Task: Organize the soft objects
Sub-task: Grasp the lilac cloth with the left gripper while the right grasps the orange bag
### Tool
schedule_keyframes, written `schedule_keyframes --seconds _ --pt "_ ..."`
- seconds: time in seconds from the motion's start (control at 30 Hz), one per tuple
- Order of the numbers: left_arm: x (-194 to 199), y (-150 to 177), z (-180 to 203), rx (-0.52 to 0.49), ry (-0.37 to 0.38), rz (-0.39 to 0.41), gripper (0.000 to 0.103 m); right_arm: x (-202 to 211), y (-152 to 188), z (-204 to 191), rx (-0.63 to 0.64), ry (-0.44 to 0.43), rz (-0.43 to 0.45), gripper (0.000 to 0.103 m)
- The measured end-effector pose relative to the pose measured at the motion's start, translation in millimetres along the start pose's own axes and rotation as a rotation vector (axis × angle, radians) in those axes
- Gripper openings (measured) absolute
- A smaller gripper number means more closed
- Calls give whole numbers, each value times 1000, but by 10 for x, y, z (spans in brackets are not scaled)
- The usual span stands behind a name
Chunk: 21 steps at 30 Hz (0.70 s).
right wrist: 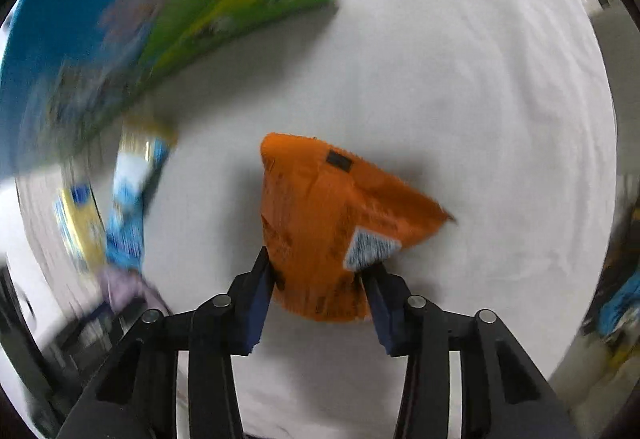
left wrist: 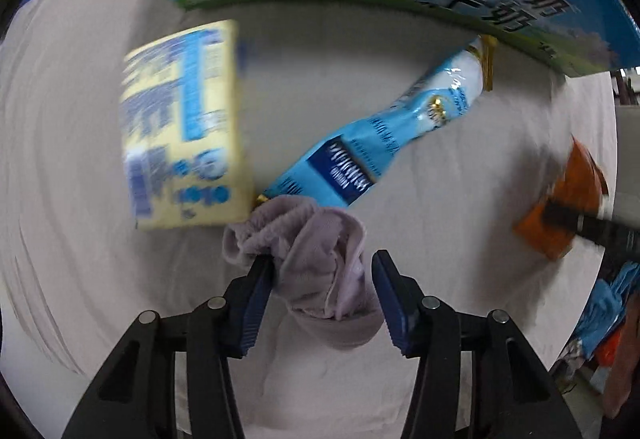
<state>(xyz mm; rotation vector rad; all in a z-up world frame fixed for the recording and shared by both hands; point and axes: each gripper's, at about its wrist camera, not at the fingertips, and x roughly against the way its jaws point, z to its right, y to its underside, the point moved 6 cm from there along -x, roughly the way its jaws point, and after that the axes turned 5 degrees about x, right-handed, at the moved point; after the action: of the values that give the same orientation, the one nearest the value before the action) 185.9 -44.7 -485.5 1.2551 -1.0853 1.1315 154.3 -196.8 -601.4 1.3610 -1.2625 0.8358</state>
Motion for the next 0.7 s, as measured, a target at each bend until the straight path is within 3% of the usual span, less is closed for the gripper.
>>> schedule_keyframes --seconds 0.1,0.2,0.33,0.37,0.4,0.53,0.7 --pt "-68 -85 60 4 -4 -11 49 -60 116 -89 72 42 -33 45" --pt "-118 -115 29 25 21 -15 54 -85 116 -156 37 37 9 52" --pt "-101 -94 -50 4 11 6 50 -155 190 -131 -6 33 7 52" --pt "-50 3 -128 5 6 15 40 -157 231 -165 -3 36 2 49" --pt "12 95 -142 5 2 19 38 -156 238 -163 7 37 -1 48" --pt "170 417 -242 21 64 -12 35 -107 467 -242 51 -12 -51 44" --pt "190 711 -216 14 106 -54 35 -126 685 -452 124 0 -70 44"
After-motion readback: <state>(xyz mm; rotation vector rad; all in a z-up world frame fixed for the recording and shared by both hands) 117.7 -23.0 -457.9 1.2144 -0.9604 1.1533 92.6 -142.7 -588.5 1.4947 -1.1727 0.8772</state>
